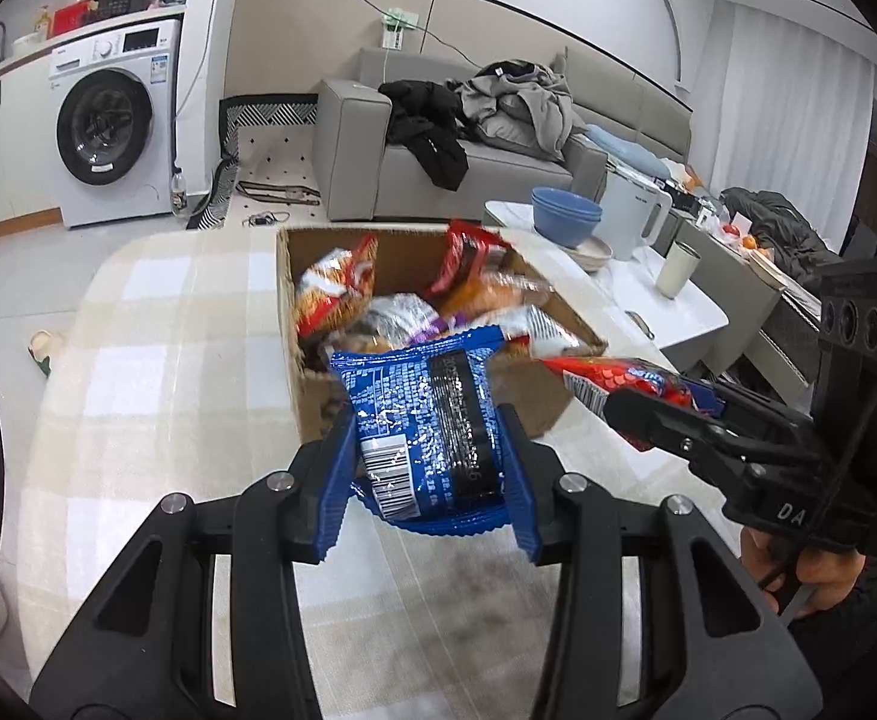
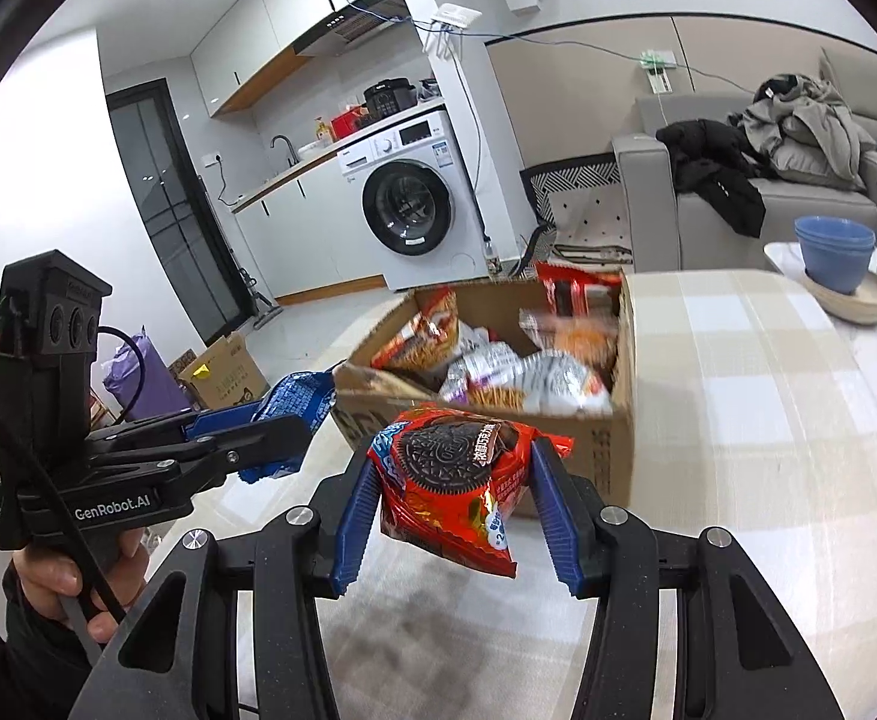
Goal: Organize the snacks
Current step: 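Carry both held Oreo packs over the cardboard box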
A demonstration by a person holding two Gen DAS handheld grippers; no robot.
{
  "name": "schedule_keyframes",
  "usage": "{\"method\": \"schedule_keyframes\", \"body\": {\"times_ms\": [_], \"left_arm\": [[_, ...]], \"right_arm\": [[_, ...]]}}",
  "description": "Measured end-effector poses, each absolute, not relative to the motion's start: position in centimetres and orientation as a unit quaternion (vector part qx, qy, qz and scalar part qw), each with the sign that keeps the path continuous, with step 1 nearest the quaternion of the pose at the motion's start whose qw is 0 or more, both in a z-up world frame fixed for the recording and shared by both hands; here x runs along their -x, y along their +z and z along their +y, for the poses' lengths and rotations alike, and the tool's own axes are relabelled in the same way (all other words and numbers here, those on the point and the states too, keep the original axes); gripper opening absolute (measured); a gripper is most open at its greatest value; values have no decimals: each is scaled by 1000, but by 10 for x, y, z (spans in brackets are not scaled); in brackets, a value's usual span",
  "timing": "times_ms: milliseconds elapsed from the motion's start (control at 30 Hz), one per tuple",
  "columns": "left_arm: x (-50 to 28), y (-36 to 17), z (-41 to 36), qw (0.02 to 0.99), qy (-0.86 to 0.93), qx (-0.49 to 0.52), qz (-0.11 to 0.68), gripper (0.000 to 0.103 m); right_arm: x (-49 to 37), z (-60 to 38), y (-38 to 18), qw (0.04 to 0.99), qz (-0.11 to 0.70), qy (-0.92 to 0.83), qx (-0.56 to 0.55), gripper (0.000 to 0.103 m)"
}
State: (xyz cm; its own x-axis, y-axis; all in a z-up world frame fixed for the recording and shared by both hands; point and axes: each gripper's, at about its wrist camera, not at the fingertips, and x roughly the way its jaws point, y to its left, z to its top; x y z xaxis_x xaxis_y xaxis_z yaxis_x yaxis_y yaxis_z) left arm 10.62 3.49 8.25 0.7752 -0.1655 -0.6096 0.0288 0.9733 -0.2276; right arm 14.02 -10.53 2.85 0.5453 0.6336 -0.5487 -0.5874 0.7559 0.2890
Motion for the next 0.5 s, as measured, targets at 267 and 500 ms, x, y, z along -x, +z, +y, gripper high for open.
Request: {"method": "schedule_keyframes", "body": {"times_ms": [267, 500], "left_arm": [[-127, 96, 45, 940, -41, 104, 322, 41], [-152, 101, 53, 941, -35, 104, 320, 41]], "right_arm": [[-151, -92, 40, 882, 311, 352, -30, 50], [-168, -85, 42, 885, 310, 345, -37, 50]]}}
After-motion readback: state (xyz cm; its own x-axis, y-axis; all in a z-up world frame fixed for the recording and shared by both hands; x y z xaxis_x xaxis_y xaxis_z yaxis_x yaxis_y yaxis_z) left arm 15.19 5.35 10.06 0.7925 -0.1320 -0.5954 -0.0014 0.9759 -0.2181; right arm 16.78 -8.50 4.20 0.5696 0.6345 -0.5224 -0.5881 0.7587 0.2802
